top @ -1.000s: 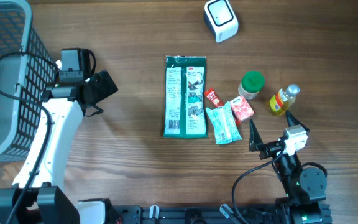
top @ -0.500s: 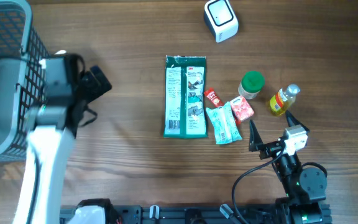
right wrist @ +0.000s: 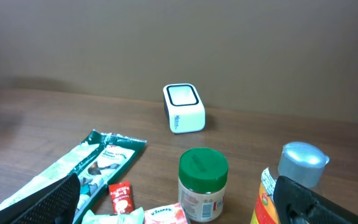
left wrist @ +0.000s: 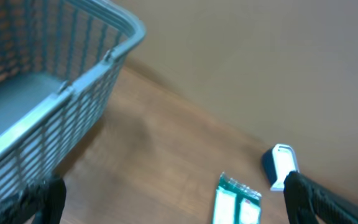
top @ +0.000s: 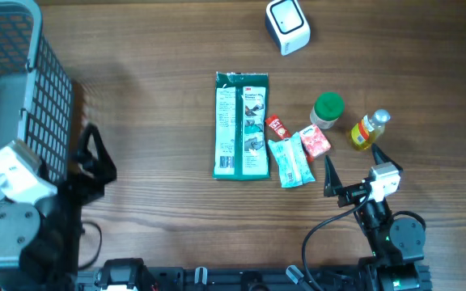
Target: Scan the item barcode
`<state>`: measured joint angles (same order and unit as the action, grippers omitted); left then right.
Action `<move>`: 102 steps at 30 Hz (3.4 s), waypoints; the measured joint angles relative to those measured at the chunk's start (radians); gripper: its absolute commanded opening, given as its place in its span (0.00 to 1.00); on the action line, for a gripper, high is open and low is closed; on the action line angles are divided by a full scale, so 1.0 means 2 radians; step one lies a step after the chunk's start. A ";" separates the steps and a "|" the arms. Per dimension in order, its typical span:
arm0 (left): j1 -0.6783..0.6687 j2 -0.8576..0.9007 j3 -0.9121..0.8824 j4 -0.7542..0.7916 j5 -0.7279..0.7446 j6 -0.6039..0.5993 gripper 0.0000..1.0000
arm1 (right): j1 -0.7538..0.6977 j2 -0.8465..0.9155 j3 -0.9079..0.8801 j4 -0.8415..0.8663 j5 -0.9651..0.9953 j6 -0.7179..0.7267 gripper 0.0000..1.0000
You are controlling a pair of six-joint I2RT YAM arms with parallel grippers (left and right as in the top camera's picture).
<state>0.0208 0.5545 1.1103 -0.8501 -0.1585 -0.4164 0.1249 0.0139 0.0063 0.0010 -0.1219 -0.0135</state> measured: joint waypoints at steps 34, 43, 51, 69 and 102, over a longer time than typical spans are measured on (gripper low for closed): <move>0.000 -0.271 -0.424 0.605 0.111 0.006 1.00 | 0.000 0.000 0.000 0.000 0.000 0.000 1.00; 0.000 -0.271 -0.521 0.594 0.128 0.006 1.00 | 0.000 0.000 0.000 0.000 0.000 0.000 1.00; 0.000 -0.271 -0.549 0.517 0.131 0.006 1.00 | 0.000 0.000 0.000 0.000 0.000 0.000 0.99; 0.000 -0.271 -0.551 0.398 0.161 0.159 1.00 | 0.000 0.000 0.000 0.000 0.000 0.000 1.00; 0.000 -0.271 -0.551 0.398 0.163 0.165 1.00 | 0.000 0.000 0.000 0.000 0.000 0.000 1.00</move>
<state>0.0208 0.0128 0.0082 -0.0540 0.1665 -0.0868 0.1249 0.0135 0.0063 0.0002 -0.1219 -0.0139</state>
